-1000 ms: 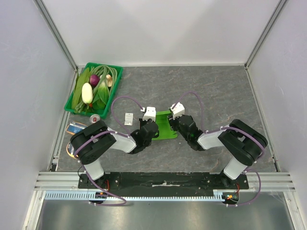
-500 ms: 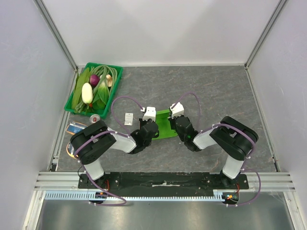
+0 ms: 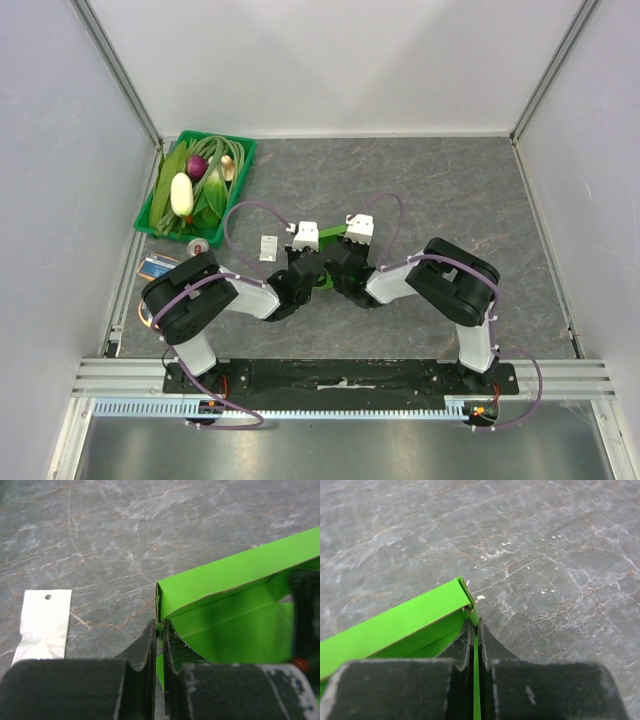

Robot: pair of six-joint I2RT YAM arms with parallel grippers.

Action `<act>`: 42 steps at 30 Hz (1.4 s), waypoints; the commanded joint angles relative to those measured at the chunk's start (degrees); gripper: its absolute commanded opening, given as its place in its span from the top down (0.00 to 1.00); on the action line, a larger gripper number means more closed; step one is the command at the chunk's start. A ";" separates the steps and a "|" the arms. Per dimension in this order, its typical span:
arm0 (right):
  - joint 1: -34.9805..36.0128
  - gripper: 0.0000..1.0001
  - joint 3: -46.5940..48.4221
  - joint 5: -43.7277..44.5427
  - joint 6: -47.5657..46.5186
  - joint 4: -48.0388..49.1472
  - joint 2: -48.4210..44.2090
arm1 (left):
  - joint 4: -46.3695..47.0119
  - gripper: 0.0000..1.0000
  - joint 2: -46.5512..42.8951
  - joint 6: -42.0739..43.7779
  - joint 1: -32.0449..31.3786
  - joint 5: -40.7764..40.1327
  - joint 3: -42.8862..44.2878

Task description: Fold the paper box

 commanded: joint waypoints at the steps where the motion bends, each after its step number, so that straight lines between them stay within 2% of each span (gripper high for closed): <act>1: 2.79 1.00 11.01 18.66 25.85 -34.35 5.18 | -2.15 0.98 -0.96 -3.09 -1.33 -0.22 1.09; 3: 2.88 1.00 10.14 18.66 24.19 -33.58 5.37 | -2.32 0.98 -0.87 -3.09 -1.33 -0.13 1.09; 5: 2.62 1.00 6.21 15.52 16.15 -22.57 2.92 | -2.32 0.98 -1.05 -3.09 -1.42 -0.04 1.00; 6: 2.35 1.00 -1.04 11.93 1.30 -2.23 1.78 | -2.41 0.98 -1.05 -3.09 -1.33 -0.04 1.00; 7: 2.17 0.97 -3.90 5.63 -3.98 4.93 -0.06 | -2.32 0.98 -0.87 -3.01 -1.33 0.05 1.00; 9: 1.56 0.84 -6.73 3.11 -6.75 5.90 -2.09 | -2.23 0.98 -0.78 -2.92 -1.33 -0.13 1.09; 10: 1.21 0.71 -7.70 1.97 -8.15 5.62 -4.54 | -2.23 0.98 -0.70 -2.83 -1.33 -0.30 1.17; 12: 0.07 0.53 -11.55 -4.34 -10.35 8.41 -7.54 | -2.15 0.98 -0.52 -2.74 -1.33 -0.30 1.17; 13: -0.28 0.33 -15.23 -5.93 -10.80 9.39 -11.47 | -2.06 0.98 -0.35 -2.57 -1.33 -0.48 1.26; 16: -1.87 0.18 -18.95 -12.96 -10.89 4.23 -18.77 | -2.06 0.98 -0.08 -2.39 -1.33 -0.57 1.44; 18: -2.05 0.18 -21.83 -17.88 -10.71 0.19 -23.26 | -2.15 0.98 0.36 -2.30 -1.33 -0.57 1.70; 20: -3.62 0.17 -23.87 -18.34 -9.58 -2.01 -30.20 | -2.23 0.98 0.45 -2.48 -1.33 -0.74 1.61; 21: -5.02 0.19 -25.71 -21.73 -9.22 -4.12 -32.58 | -2.15 0.98 0.45 -2.22 -1.33 -0.74 1.61; 22: -8.25 0.19 -27.03 -25.42 -10.00 -3.01 -36.52 | -2.15 0.98 0.27 -2.13 -1.33 -0.74 1.61; 24: -11.00 0.25 -28.62 -35.68 -13.78 -0.37 -38.39 | -2.15 0.98 0.18 -2.21 -1.33 -0.74 1.61; 27: -12.42 0.33 -27.31 -41.97 -16.94 1.39 -36.83 | -2.15 0.98 0.27 -1.95 -1.33 -0.66 1.70; 28: -12.42 0.33 -27.31 -45.81 -17.13 3.14 -34.99 | -2.15 0.98 0.27 -2.04 -1.33 -0.65 1.70; 32: -12.68 0.36 -25.90 -48.74 -21.43 10.88 -27.69 | -2.06 0.98 0.01 -1.95 -1.33 -0.39 1.61; 34: -13.82 0.38 -24.76 -53.65 -21.97 14.31 -24.61 | -1.97 0.98 0.01 -1.95 -1.33 -0.22 1.53; 40: -14.26 0.36 -22.39 -51.75 -23.46 19.68 -17.49 | -1.80 0.98 0.01 -1.77 -1.33 -0.13 1.44; 42: -14.35 0.37 -21.33 -48.59 -23.46 20.38 -16.09 | -1.79 0.98 -0.08 -1.69 -1.33 -0.04 1.44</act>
